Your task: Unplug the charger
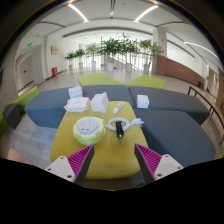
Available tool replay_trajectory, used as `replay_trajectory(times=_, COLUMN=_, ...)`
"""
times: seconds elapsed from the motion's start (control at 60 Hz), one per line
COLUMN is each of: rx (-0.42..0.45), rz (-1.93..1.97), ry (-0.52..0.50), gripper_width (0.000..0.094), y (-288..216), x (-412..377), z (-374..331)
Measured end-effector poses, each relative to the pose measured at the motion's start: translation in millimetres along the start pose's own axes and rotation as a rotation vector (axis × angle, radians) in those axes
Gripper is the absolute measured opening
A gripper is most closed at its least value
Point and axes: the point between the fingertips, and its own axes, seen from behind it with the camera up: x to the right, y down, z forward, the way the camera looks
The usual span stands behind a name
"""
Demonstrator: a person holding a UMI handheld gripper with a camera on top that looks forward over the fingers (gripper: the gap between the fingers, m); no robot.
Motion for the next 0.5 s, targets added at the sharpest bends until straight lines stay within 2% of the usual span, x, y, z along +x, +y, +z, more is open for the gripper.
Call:
replay_trajectory(times=0.25, rx=0.102, rz=-0.11, ry=0.002, gripper_width=0.0847, y=3, x=-25, z=-58)
replay_trajectory(times=0.317, rx=0.095, rz=-0.082, ry=-0.02, gripper_width=0.0844, y=10, x=-27, z=-62)
replay_trajectory(times=0.4, rx=0.09, rz=-0.097, ry=0.023, gripper_width=0.0844, y=19, x=-14, z=-68)
replay_trajectory(times=0.5, rx=0.08, rz=-0.064, ry=0.011, gripper_width=0.0845, y=27, x=-8, z=-63)
